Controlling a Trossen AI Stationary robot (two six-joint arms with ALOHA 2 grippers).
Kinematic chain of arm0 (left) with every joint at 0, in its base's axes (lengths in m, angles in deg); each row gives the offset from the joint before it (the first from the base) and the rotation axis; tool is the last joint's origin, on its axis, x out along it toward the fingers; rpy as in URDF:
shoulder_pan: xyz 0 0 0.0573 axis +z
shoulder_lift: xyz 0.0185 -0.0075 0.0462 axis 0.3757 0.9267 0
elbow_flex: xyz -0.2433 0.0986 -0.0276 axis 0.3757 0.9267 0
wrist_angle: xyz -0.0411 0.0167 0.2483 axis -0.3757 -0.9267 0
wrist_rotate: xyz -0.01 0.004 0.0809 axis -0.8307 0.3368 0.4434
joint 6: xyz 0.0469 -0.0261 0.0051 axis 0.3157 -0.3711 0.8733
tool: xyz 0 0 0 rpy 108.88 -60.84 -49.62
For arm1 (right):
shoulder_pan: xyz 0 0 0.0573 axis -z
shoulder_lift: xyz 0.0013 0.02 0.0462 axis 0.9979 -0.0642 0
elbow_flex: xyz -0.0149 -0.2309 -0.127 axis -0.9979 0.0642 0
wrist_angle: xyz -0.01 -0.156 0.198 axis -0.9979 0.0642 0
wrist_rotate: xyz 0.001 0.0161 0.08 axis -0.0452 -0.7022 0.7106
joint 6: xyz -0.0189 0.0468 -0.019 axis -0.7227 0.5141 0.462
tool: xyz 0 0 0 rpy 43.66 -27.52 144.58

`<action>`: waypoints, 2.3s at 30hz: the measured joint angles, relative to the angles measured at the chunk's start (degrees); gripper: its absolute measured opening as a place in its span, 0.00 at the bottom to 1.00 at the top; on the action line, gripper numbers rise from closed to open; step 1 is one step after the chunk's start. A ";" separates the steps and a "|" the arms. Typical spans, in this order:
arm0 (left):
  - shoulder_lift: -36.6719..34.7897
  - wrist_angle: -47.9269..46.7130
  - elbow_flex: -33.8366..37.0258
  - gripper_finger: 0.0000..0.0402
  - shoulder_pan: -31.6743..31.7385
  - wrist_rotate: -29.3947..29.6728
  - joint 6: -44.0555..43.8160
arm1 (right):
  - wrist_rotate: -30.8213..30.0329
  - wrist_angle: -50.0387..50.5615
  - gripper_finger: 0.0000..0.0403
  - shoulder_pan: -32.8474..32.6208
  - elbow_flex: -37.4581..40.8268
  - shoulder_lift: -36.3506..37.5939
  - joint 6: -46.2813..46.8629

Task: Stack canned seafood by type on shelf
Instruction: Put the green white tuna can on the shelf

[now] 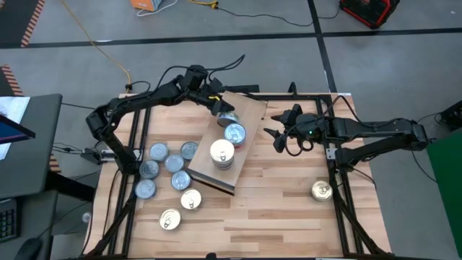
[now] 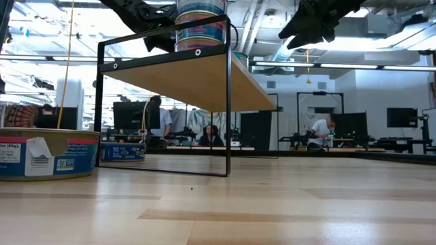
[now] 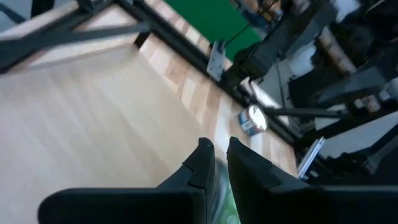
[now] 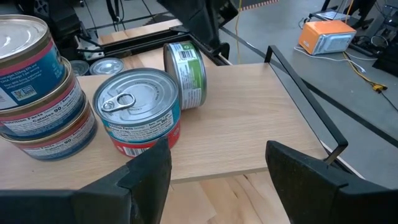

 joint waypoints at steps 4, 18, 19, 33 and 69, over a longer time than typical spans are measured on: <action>0.04 -0.91 0.00 0.09 0.00 0.88 0.65 | 0.02 -0.08 0.71 0.00 0.00 0.00 0.00; 0.04 -1.67 0.00 0.09 -1.14 2.32 3.46 | 0.02 -0.23 0.71 0.00 0.00 0.00 -0.07; 0.04 -1.68 0.00 0.09 -1.22 2.35 3.54 | 0.02 -0.22 0.71 0.00 0.00 0.00 -0.07; 0.04 -0.86 0.00 0.09 -1.06 2.69 4.83 | 0.15 -0.20 0.71 0.00 0.00 0.00 -0.07; -8.70 -15.82 -4.49 0.70 -4.40 18.63 36.48 | -0.05 1.71 0.71 -0.38 -0.07 -1.47 1.49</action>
